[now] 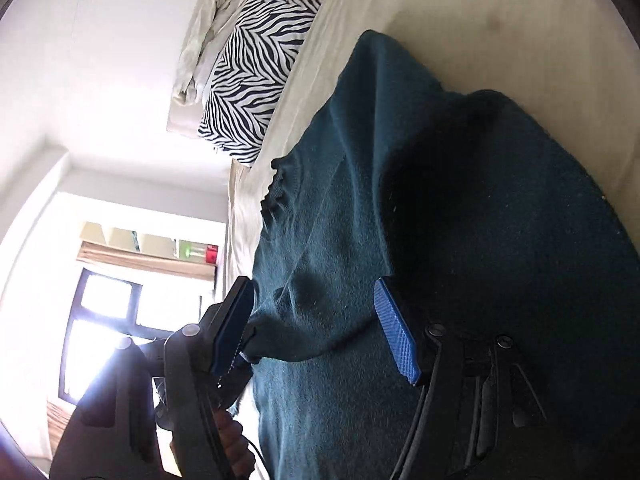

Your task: Fold small clothes

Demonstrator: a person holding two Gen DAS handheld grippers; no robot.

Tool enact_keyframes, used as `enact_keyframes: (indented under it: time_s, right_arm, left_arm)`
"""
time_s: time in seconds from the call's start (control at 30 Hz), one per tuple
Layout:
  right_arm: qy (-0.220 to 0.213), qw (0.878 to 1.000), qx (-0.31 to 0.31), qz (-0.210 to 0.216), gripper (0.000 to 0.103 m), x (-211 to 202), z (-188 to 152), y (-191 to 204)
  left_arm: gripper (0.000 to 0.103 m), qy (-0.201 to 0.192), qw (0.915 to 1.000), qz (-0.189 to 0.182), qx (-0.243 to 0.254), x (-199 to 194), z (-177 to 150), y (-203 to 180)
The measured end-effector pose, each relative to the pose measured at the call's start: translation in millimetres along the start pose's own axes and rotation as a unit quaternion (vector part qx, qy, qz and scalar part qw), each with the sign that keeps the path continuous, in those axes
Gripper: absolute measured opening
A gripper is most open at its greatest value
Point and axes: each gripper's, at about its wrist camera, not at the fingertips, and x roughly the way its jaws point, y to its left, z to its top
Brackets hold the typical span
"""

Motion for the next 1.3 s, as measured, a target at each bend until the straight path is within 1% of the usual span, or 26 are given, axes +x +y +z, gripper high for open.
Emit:
enact_keyframes:
  time_s: [0.1,0.17,0.23,0.33,0.37,0.4,0.43,0.5,0.53,0.57,0.6,0.67,0.73,0.77,0.8,0.83,0.87,0.9,0.93,1.0,1.1,1.17,1.2,1.23,1.3]
  right_arm:
    - [-0.003,0.999,0.030,0.014,0.062,-3,6,-8]
    - [0.000,0.999,0.040,0.017,0.062,10,11,-6]
    - [-0.002,0.999,0.045,0.022,0.062,16,19,-3]
    - [-0.020,0.998,0.060,0.024,0.062,16,30,1]
    - [-0.020,0.997,0.065,0.026,0.062,16,32,1]
    - [-0.017,0.998,0.063,0.025,0.062,14,32,2]
    - [-0.013,0.998,0.056,0.015,0.062,10,29,2]
    - [-0.008,0.999,0.041,0.001,0.062,4,20,2]
    - [-0.004,0.999,0.036,-0.005,0.062,1,15,0]
    - [-0.003,0.999,0.034,-0.007,0.062,-1,9,-3]
    - [-0.004,0.999,0.035,-0.003,0.062,-5,5,-6]
    - [-0.009,0.999,0.036,-0.010,0.062,-12,-1,-9]
    - [-0.016,0.999,0.031,-0.007,0.062,-20,-4,-10]
    - [-0.016,0.999,0.030,-0.008,0.062,-22,-4,-10]
    - [-0.013,0.999,0.031,-0.008,0.062,-23,-3,-11]
    - [-0.011,0.999,0.034,-0.007,0.062,-24,-3,-11]
    - [-0.012,0.999,0.036,-0.007,0.062,-25,-2,-12]
    - [-0.013,0.999,0.037,-0.006,0.062,-25,-1,-12]
    - [-0.013,0.999,0.037,-0.007,0.062,-24,1,-12]
    - [-0.015,0.999,0.044,-0.001,0.062,-20,4,-12]
    - [-0.016,0.998,0.053,0.011,0.063,-13,10,-10]
    - [-0.015,0.998,0.056,0.019,0.063,-5,14,-6]
    - [-0.012,0.998,0.055,0.021,0.063,-1,17,-2]
    - [-0.011,0.998,0.054,0.022,0.063,4,19,1]
    - [-0.010,0.998,0.056,0.024,0.063,15,26,5]
  left_arm:
    - [0.008,-0.051,0.9977,0.002,0.045,-17,17,-17]
    - [0.008,-0.074,0.9952,0.004,0.065,-24,25,-22]
    - [0.007,-0.077,0.9948,0.013,0.065,-24,30,-18]
    - [0.007,-0.060,0.9966,0.027,0.049,-22,25,-5]
    - [0.009,-0.056,0.9961,0.046,0.050,-22,19,-2]
    - [0.026,-0.048,0.9956,0.064,0.049,-23,13,1]
    - [0.054,-0.039,0.9957,0.070,0.045,-22,6,5]
    - [0.075,-0.030,0.9953,0.086,0.033,-20,-6,13]
    - [0.075,-0.021,0.9951,0.092,0.029,-17,-11,16]
    - [0.075,-0.006,0.9955,0.091,0.026,-12,-16,17]
    - [0.073,0.007,0.9963,0.082,0.024,-7,-20,18]
    - [0.064,0.032,0.9962,0.076,0.029,7,-25,16]
    - [0.042,0.049,0.9950,0.083,0.026,22,-24,16]
    - [0.037,0.052,0.9943,0.089,0.024,28,-22,17]
    - [0.027,0.053,0.9938,0.094,0.025,30,-22,17]
    - [0.021,0.056,0.9935,0.096,0.024,32,-19,17]
    - [0.019,0.058,0.9935,0.095,0.026,32,-17,16]
    - [0.013,0.057,0.9934,0.094,0.032,31,-15,13]
    - [0.013,0.054,0.9936,0.092,0.038,28,-13,10]
    - [0.012,0.033,0.9943,0.088,0.050,15,-7,0]
    - [0.012,-0.027,0.9936,0.074,0.080,-11,6,-22]
    - [0.012,-0.066,0.9899,0.062,0.109,-26,14,-38]
    - [0.012,-0.079,0.9875,0.062,0.121,-30,17,-44]
    - [0.012,-0.086,0.9858,0.064,0.129,-30,21,-47]
    - [0.012,-0.086,0.9864,0.064,0.125,-24,28,-42]
